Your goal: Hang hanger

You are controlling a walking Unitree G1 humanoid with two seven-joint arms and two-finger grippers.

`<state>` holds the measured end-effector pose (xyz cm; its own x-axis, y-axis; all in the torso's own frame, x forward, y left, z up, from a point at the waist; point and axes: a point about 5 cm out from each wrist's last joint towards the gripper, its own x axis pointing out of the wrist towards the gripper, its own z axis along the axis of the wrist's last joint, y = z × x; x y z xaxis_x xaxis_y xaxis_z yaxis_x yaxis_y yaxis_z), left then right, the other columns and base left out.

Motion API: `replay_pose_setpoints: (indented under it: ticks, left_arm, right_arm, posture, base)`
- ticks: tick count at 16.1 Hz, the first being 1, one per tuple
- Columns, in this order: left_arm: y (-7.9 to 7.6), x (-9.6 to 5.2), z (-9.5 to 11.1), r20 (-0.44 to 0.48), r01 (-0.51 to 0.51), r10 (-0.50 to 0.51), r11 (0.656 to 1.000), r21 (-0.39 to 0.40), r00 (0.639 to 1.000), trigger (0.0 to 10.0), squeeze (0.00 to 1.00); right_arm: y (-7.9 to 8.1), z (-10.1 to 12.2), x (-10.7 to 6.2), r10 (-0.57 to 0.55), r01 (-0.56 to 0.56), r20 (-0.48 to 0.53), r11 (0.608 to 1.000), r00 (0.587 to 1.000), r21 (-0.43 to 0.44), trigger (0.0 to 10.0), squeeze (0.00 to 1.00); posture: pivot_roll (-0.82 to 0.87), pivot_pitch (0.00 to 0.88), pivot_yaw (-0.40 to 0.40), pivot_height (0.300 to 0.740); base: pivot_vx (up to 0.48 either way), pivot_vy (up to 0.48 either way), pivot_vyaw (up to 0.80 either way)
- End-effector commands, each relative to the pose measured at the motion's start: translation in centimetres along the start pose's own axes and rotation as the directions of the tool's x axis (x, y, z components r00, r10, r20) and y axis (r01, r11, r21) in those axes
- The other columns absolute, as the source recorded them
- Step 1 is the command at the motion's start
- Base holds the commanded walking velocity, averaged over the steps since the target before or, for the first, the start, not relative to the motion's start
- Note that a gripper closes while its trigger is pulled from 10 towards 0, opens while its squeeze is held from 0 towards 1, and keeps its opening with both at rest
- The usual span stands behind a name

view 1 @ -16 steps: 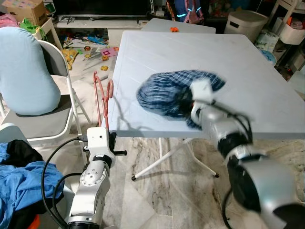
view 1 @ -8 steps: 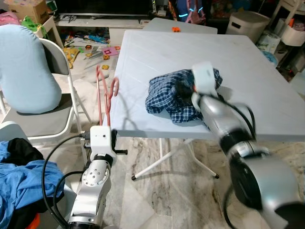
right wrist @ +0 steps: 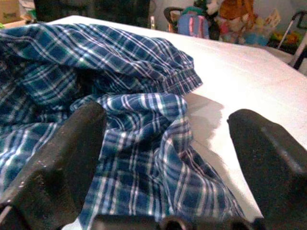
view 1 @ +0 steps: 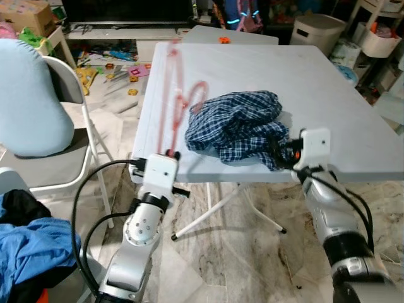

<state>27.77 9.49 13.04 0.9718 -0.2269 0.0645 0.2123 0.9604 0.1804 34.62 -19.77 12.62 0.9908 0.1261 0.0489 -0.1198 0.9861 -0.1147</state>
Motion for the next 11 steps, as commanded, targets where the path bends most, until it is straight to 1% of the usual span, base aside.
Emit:
replay_pose_setpoints:
  ticks: [1,3,6,9,10,11]
  left_arm:
    - [0.24,0.15,0.06,0.005,0.005,-0.005,1.0,0.012,1.0,10.0,0.0]
    - [0.45,0.33,-0.2,-0.011,-0.004,0.004,1.0,-0.006,1.0,10.0,0.0]
    - [0.47,0.56,-0.22,-0.013,0.002,-0.002,1.0,-0.001,1.0,10.0,0.0]
    - [0.34,0.33,-0.48,-0.021,0.014,-0.014,1.0,0.006,1.0,10.0,0.0]
    - [0.47,0.46,-0.59,-0.028,0.014,-0.014,1.0,0.002,1.0,10.0,0.0]
    - [0.47,0.49,-0.6,-0.029,0.015,-0.015,1.0,0.0,0.999,10.0,0.0]
  right_arm:
    - [0.36,0.54,-0.22,0.017,-0.017,0.022,1.0,1.0,0.003,10.0,0.0]
    - [0.53,0.62,-0.64,0.015,-0.015,0.02,1.0,1.0,0.011,10.0,0.0]
    - [0.84,0.74,-0.84,0.016,-0.016,0.025,1.0,1.0,0.001,10.0,0.0]
    - [0.74,0.67,-1.19,0.003,-0.003,0.013,1.0,1.0,0.017,10.0,0.0]
    - [0.86,0.61,-1.18,0.004,-0.005,0.007,0.999,1.0,0.047,10.0,0.0]
    - [0.88,0.63,-1.17,0.005,-0.005,0.007,0.999,1.0,0.044,10.0,0.0]
  posture:
    - [0.02,0.042,-0.018,0.74]
    - [0.02,0.036,-0.015,0.74]
    - [0.03,0.031,-0.007,0.74]
    - [0.03,0.031,-0.002,0.74]
    - [0.03,0.03,0.0,0.74]
    - [0.03,0.03,0.0,0.74]
  base:
    - [-0.262,0.0,0.0]
    - [0.0,0.0,0.0]
    - [0.0,0.0,0.0]
    - [-0.313,0.0,0.0]
    - [-0.322,0.0,0.0]
    - [-0.326,0.0,0.0]
